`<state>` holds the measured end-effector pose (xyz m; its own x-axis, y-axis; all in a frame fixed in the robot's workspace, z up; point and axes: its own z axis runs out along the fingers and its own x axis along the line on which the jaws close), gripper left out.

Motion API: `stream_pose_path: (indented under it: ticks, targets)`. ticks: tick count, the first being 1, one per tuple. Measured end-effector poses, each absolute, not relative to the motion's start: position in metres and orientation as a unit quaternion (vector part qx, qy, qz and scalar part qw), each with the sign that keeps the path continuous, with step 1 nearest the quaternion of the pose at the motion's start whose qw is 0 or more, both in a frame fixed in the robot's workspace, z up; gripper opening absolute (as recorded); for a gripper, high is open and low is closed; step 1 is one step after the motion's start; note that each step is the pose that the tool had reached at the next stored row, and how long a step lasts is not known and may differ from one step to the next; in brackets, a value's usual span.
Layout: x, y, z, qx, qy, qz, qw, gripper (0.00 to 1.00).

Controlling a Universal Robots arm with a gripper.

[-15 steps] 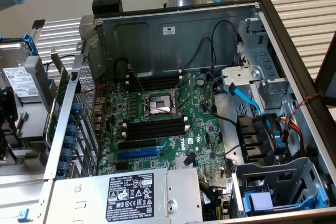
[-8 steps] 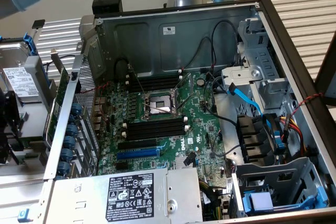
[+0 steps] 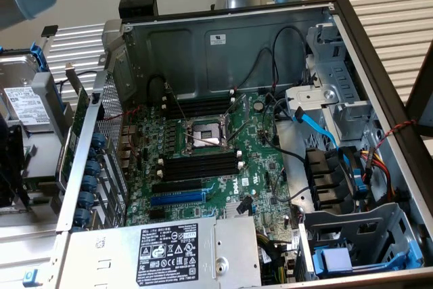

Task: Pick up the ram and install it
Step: 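Pick up the ram and move it above insertion slot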

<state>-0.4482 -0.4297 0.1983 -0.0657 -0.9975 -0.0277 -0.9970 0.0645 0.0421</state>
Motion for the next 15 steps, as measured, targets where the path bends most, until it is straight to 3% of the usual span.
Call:
stream_pose_path:
  ticks: [6,15]
  targets:
    - [-0.449,-0.430,0.200,0.679,-0.733,-0.025,0.004,0.12]
    - [-0.451,-0.430,0.228,0.671,-0.741,-0.027,0.002,0.12]
